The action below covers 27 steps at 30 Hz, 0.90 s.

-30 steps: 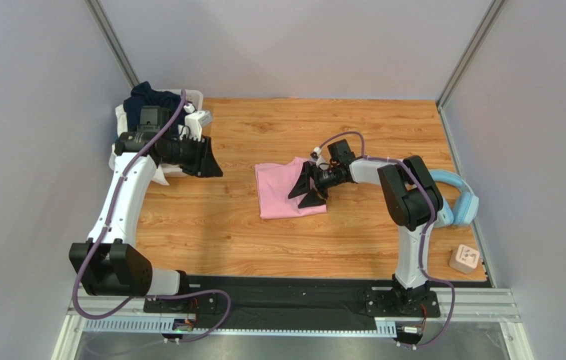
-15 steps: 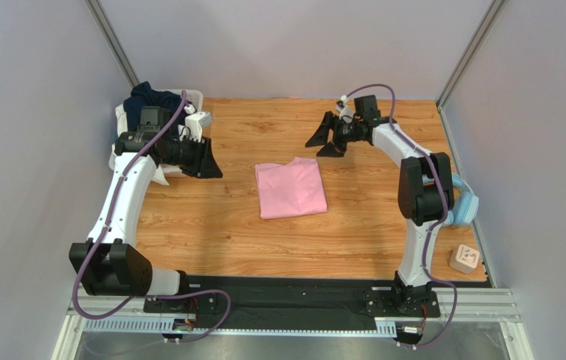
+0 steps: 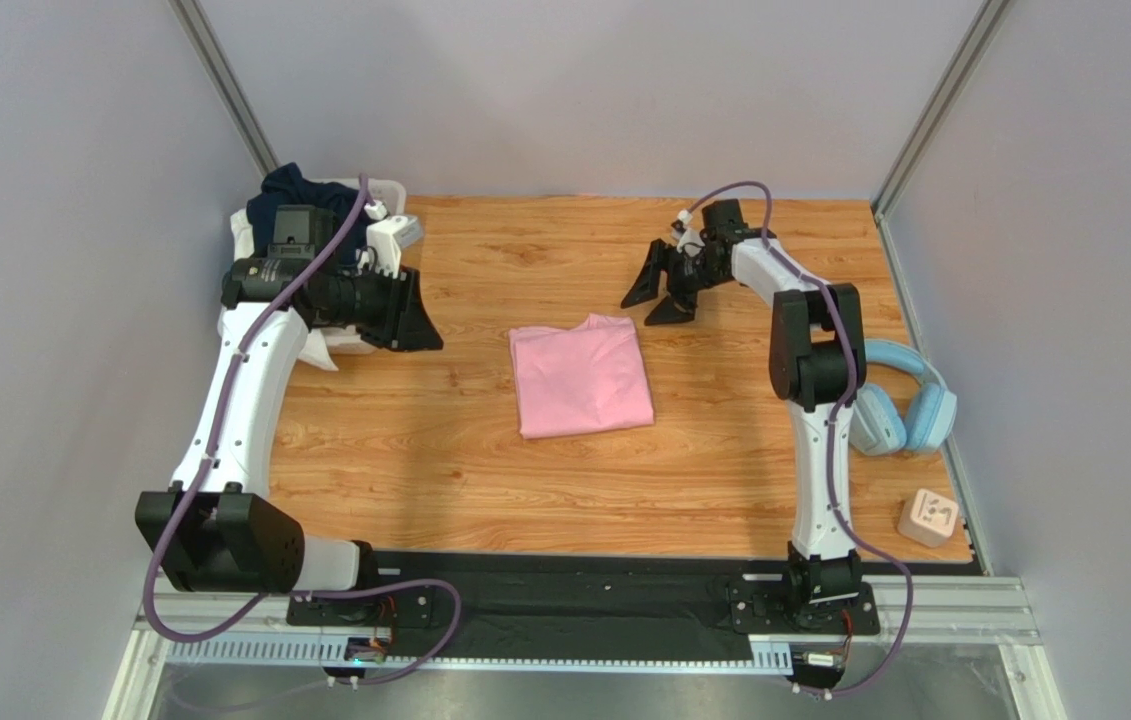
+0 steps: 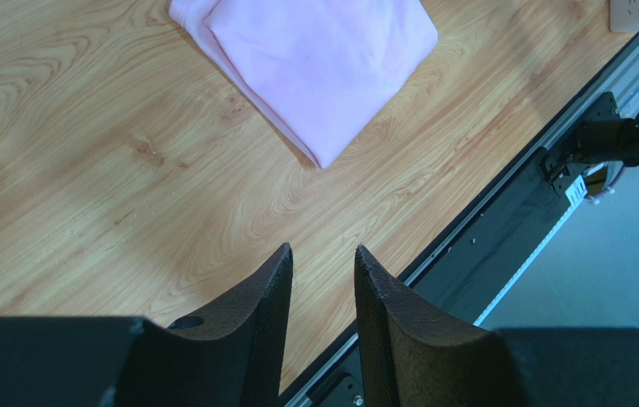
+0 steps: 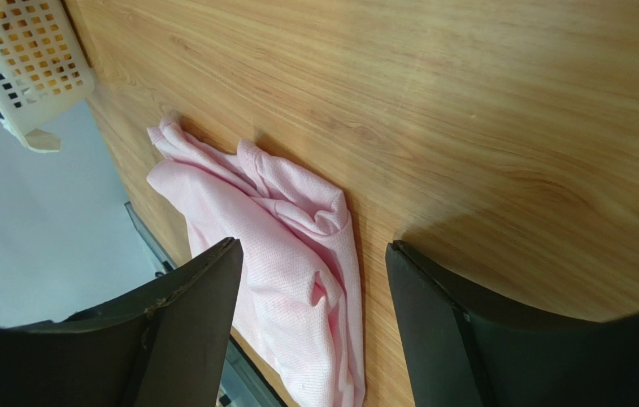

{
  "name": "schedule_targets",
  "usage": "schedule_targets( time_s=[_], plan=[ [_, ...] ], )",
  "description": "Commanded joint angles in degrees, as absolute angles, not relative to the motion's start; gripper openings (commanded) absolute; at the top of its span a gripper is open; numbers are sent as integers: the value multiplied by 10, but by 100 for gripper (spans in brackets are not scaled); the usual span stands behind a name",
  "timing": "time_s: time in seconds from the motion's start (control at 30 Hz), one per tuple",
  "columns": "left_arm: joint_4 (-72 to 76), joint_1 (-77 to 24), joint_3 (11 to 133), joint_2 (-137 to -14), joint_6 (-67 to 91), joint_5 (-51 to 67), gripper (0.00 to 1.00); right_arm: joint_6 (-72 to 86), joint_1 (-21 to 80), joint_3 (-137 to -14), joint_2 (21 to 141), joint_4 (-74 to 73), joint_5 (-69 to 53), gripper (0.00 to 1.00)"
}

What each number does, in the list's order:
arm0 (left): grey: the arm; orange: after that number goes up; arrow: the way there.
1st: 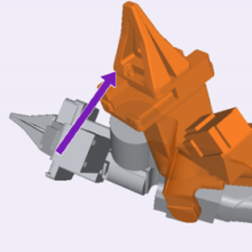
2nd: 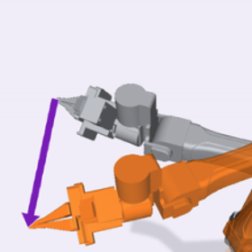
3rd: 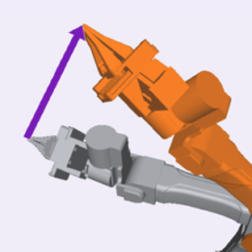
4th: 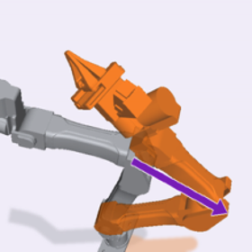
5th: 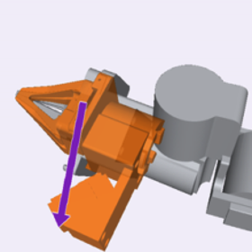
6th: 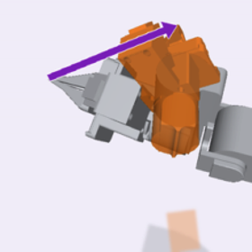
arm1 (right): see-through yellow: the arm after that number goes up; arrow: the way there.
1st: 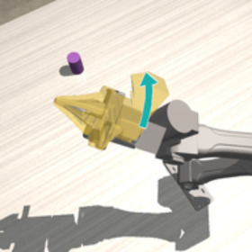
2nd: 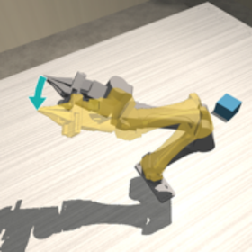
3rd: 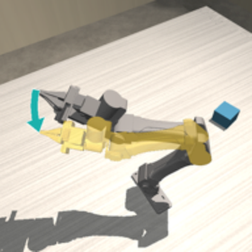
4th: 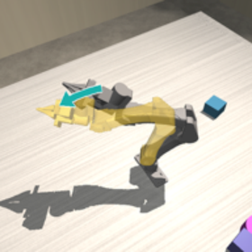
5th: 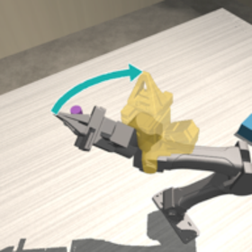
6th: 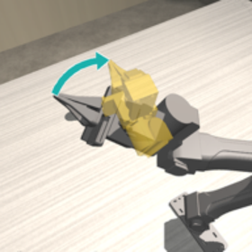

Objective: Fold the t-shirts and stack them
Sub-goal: Put the neatly folded tshirt into the corner of the board with the right arm

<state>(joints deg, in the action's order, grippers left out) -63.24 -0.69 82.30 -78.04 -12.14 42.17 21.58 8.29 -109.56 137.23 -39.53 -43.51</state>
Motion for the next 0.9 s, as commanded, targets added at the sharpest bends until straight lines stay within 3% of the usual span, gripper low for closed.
schedule_targets(
  time_s=[0.0,0.37,0.6,0.7,0.8,0.83,0.87],
  plan=[
    [-635,-4,846,-775,-132,439,40,193,89,-1084,1397,-392,-460,71],
    [-635,-4,856,-774,-125,446,40,186,113,-977,1370,-345,-497,70],
    [-638,-4,859,-773,-121,453,40,182,148,-972,1380,-347,-492,68],
    [-641,-4,860,-771,-124,450,40,185,159,-977,1390,-352,-489,62],
    [-643,-4,860,-767,-126,447,40,183,169,-980,1392,-359,-483,45],
    [-643,-4,860,-766,-126,446,40,183,171,-980,1395,-363,-477,32],
    [-643,-4,860,-766,-126,446,40,180,175,-982,1396,-366,-476,27]
  ],
)
